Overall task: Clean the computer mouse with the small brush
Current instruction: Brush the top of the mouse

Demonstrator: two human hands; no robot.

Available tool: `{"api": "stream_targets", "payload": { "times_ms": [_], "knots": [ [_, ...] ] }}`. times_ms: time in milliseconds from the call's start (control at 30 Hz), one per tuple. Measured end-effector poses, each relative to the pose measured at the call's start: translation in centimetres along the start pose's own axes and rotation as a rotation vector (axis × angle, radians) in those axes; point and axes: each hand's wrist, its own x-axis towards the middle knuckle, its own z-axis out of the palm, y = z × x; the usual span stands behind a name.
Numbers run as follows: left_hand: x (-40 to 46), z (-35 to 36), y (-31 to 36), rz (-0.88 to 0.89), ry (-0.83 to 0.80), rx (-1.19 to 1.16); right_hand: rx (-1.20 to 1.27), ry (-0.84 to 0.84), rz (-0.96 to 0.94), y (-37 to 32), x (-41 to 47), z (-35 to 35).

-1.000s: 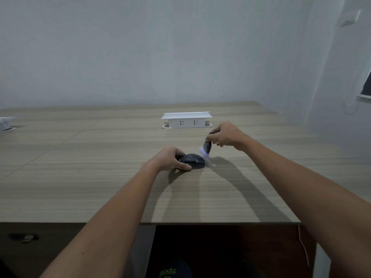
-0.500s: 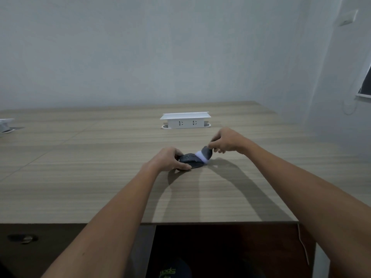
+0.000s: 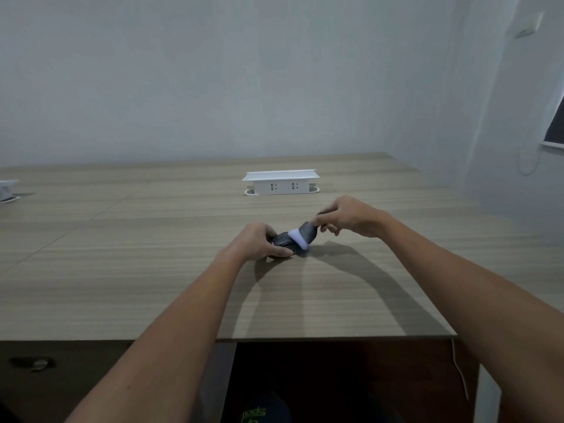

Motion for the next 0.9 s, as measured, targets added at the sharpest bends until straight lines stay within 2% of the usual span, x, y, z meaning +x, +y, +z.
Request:
{"api": "stream_targets", "payload": {
  "times_ms": [133, 267, 333, 400, 433, 533, 600, 700, 833, 900],
  "knots": [
    [-0.12, 0.22, 0.14, -0.006, 0.029, -0.024, -0.249, 0.084, 0.036, -0.24, 0.34, -0.03],
    [-0.2, 0.33, 0.3, -0.015, 0.045, -0.029, -0.058, 0.017, -0.051, -0.7, 0.2, 0.34],
    [-0.25, 0.35, 0.42, -0.017, 0.052, -0.035, -0.195, 0.018, -0.03, -0.64, 0.41, 0.43],
    [-0.25, 0.36, 0.52, -0.023, 0.056, -0.037, -0.384, 0.093, -0.006, -0.56, 0.64, 0.38],
    [-0.24, 0.35, 0.55, -0.022, 0.058, -0.033, -0.381, 0.117, -0.011, -0.57, 0.63, 0.39],
    [-0.21, 0.32, 0.52, -0.02, 0.054, -0.017, -0.114, 0.06, -0.062, -0.72, 0.28, 0.52],
    [-0.16, 0.32, 0.43, -0.026, 0.044, -0.025, -0.149, 0.03, -0.059, -0.62, 0.26, 0.49],
    [-0.11, 0.32, 0.33, -0.031, 0.038, -0.038, -0.362, 0.114, -0.005, -0.27, 0.52, 0.35],
    [-0.1, 0.24, 0.22, -0.01, 0.034, -0.024, -0.059, 0.082, -0.028, -0.36, 0.11, 0.33],
    [-0.15, 0.19, 0.19, 0.0, 0.022, -0.028, -0.115, 0.045, -0.007, -0.26, 0.16, 0.3]
  ]
}}
